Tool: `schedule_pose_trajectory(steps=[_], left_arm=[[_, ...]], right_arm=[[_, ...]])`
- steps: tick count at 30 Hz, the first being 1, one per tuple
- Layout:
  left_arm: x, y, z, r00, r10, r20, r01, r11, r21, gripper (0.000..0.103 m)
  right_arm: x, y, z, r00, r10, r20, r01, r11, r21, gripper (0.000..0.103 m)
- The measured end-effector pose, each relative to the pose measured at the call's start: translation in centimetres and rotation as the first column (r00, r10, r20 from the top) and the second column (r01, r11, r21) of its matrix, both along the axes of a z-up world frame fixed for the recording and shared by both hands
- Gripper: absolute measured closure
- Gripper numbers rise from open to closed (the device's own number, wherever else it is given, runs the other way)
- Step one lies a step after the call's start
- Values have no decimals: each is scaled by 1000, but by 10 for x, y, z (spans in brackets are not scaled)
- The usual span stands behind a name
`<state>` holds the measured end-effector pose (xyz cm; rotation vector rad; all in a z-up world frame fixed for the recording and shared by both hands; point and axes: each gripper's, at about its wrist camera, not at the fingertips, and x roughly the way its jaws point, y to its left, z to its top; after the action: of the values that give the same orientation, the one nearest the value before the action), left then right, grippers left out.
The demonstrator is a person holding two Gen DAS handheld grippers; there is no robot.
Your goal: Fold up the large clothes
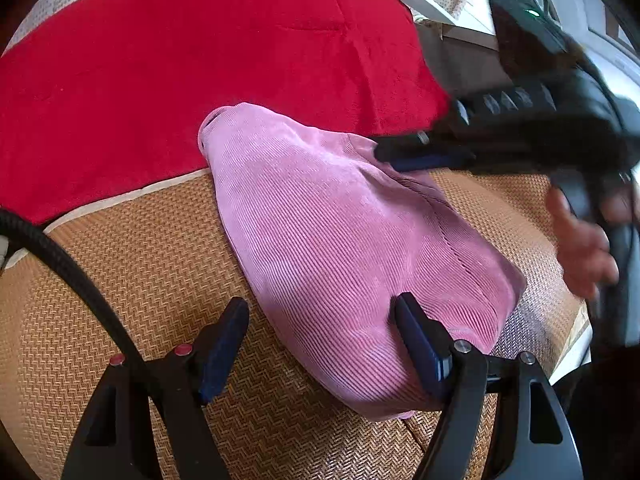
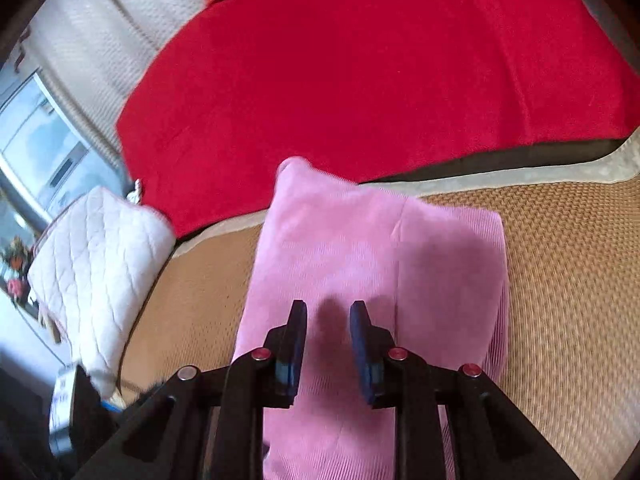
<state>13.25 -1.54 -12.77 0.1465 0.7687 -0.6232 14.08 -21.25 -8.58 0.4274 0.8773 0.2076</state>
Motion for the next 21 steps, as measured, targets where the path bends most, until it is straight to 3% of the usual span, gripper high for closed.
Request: schedule_pose_trajectory(steps=[3, 5, 7, 9, 15, 18, 21], left_arm=[[-5, -2, 1, 1000, 4, 5, -4, 1000, 2, 26], [-7, -3, 0, 1000, 9, 8, -9, 1000, 6, 26], [-7, -3, 1, 1000, 12, 11, -12, 1000, 5, 26], [-6, -2, 1, 1000, 12, 9, -12, 1000, 1, 26], [-6, -1, 2, 1000, 26, 2, -26, 1000, -11, 23], [0, 5, -1, 997, 68, -35, -69, 997, -35, 14], [8, 13, -6, 988, 98, -117, -110, 989, -101, 11]], right_arm=[[-9, 5, -15, 999, -26, -42, 24, 999, -41, 77], [-7, 4, -35, 997, -36, -69, 35, 999, -10, 78], [-5, 2, -48, 998, -53, -37, 54, 998, 13, 78], [-5, 5, -48, 999, -46, -22, 46, 999, -15, 78], [-8, -5, -53, 998, -63, -5, 63, 997, 41, 79], [-11, -5, -52, 998, -67, 7, 67, 997, 45, 79], [-11, -4, -52, 997, -72, 15, 71, 996, 51, 79]])
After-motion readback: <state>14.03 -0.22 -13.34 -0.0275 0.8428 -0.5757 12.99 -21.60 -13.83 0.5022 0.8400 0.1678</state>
